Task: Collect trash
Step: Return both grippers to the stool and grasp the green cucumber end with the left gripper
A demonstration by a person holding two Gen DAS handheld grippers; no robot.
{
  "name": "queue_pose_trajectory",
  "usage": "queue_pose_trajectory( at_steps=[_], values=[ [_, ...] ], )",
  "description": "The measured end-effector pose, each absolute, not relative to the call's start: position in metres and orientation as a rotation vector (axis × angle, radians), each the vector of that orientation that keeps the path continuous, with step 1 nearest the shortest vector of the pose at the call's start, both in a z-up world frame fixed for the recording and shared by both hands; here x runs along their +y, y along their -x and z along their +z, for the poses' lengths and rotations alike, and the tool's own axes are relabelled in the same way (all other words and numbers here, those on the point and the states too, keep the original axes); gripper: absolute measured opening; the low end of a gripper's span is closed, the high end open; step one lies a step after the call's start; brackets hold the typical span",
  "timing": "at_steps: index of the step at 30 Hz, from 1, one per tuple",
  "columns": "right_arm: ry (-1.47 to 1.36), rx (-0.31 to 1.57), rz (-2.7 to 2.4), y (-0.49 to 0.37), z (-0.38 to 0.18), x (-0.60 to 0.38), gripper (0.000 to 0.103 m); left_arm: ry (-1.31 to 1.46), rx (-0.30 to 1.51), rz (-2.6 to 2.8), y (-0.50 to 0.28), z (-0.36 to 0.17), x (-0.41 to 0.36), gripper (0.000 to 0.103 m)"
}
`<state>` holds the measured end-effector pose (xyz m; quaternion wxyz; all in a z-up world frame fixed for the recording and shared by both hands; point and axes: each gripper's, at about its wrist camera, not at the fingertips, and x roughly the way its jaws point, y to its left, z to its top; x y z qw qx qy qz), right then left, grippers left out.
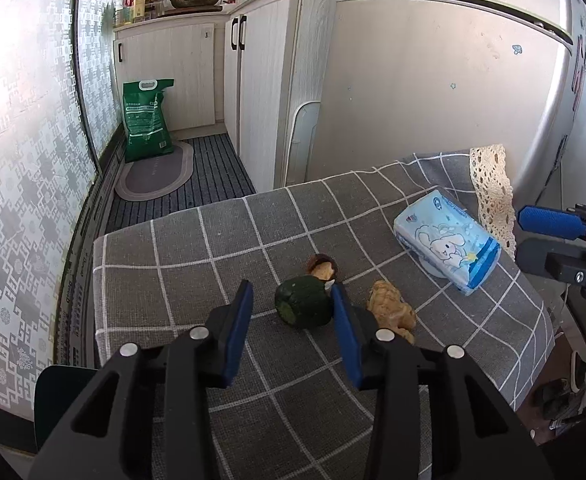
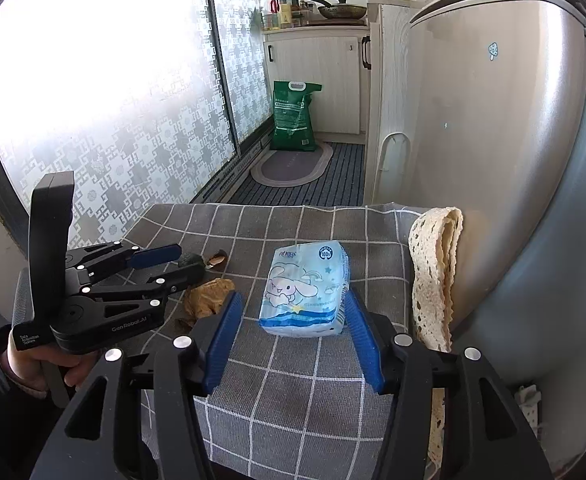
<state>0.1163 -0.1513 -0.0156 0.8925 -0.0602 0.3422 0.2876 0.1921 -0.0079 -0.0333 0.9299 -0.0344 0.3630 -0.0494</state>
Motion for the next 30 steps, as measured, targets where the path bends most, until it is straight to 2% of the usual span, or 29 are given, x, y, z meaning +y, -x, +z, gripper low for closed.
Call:
queue_pose_trajectory(
  at_steps=[2, 3, 5, 7, 14, 19, 30],
  values=[
    [0.13, 0.716, 0.6, -0.116, -0.017, -0.15, 0.057, 0.058, 0.745, -0.102, -0.194, -0.033, -0.012, 0.029],
    [0.138, 0.715, 0.604, -0.115, -0.018, -0.149, 0.06, 0.052, 0.744, -0.097, -0.193, -0.033, -0.013, 0.028],
    [0.153, 0.716, 0.599, -0.114, -0.022, -0.148, 0.071, 0.059, 0.743, -0.098, -0.192, -0.033, -0.014, 0.027],
    [0.152, 0.725, 0.599, -0.116, -0.027, -0.149, 0.073, 0.068, 0.731, -0.104, -0.189, -0.03, -0.012, 0.027],
    [0.199, 0.744, 0.58, -0.123, -0.043, -0.141, 0.074, 0.087, 0.654, -0.129, -0.173, -0.018, -0.008, 0.026],
    [0.24, 0.732, 0.558, -0.128, -0.049, -0.132, 0.082, 0.104, 0.602, -0.154, -0.162, -0.008, -0.005, 0.026],
    [0.306, 0.733, 0.456, -0.143, -0.063, -0.118, 0.082, 0.143, 0.556, -0.149, -0.143, 0.002, 0.022, 0.026]
  ],
)
